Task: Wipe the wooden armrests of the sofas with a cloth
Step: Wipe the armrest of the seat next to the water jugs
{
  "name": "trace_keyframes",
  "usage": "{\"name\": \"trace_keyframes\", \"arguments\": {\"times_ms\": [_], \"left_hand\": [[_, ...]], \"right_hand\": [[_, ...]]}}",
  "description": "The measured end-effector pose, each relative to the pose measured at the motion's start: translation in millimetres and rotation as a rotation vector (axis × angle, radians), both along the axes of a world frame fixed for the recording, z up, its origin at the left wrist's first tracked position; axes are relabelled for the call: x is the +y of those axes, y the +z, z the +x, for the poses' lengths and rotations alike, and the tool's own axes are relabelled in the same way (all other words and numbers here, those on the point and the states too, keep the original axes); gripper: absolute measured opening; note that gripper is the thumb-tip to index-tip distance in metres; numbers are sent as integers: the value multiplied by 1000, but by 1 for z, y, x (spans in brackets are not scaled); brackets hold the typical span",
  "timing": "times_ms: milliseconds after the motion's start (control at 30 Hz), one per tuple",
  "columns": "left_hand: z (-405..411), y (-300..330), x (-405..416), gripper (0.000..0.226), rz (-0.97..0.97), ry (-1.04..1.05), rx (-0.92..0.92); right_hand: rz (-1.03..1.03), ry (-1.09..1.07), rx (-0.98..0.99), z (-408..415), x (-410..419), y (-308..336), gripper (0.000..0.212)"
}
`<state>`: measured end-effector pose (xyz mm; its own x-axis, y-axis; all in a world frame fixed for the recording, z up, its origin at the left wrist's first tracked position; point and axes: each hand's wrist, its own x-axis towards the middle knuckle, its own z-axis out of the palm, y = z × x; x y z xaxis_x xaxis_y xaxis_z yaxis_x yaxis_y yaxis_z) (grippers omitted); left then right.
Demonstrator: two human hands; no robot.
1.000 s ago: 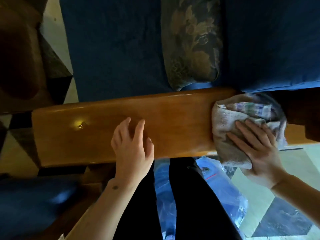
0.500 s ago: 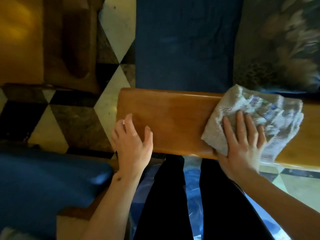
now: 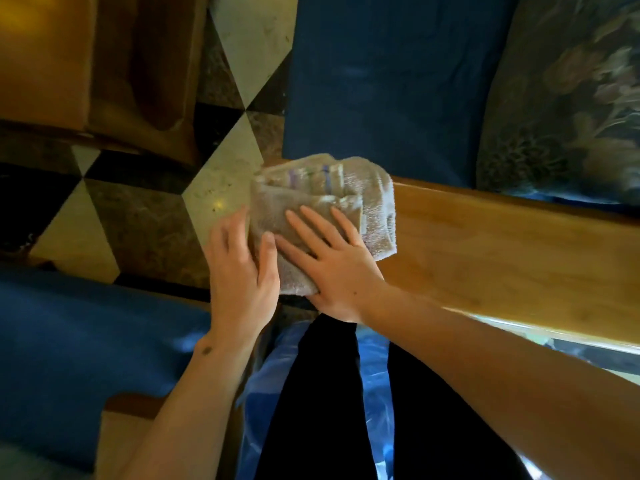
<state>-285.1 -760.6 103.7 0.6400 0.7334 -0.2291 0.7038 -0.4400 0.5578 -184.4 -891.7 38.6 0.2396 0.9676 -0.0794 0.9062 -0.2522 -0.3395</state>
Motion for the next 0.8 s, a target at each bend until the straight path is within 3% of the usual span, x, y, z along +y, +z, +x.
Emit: {"name": "trace_keyframes", "arguments": {"times_ms": [100,200,333,567,800], "left_hand": [[5,-1,-15,52,73,-77,147],[14,1,-36,53,123,-87,212],[38,-1,-81,53,112,-192,212],[100,-8,-174,47,174,-417,243],[164,-8,-250,51,183,-601,215]], "right_hand": [[63,253,8,28,-31,-4,73],[102,323,54,52,-67,-6,63],[120,234,100,77,-140,-7,60],[134,59,51,104,-264,-8,77],[143,-90,59,118,-351,-9,57]]}}
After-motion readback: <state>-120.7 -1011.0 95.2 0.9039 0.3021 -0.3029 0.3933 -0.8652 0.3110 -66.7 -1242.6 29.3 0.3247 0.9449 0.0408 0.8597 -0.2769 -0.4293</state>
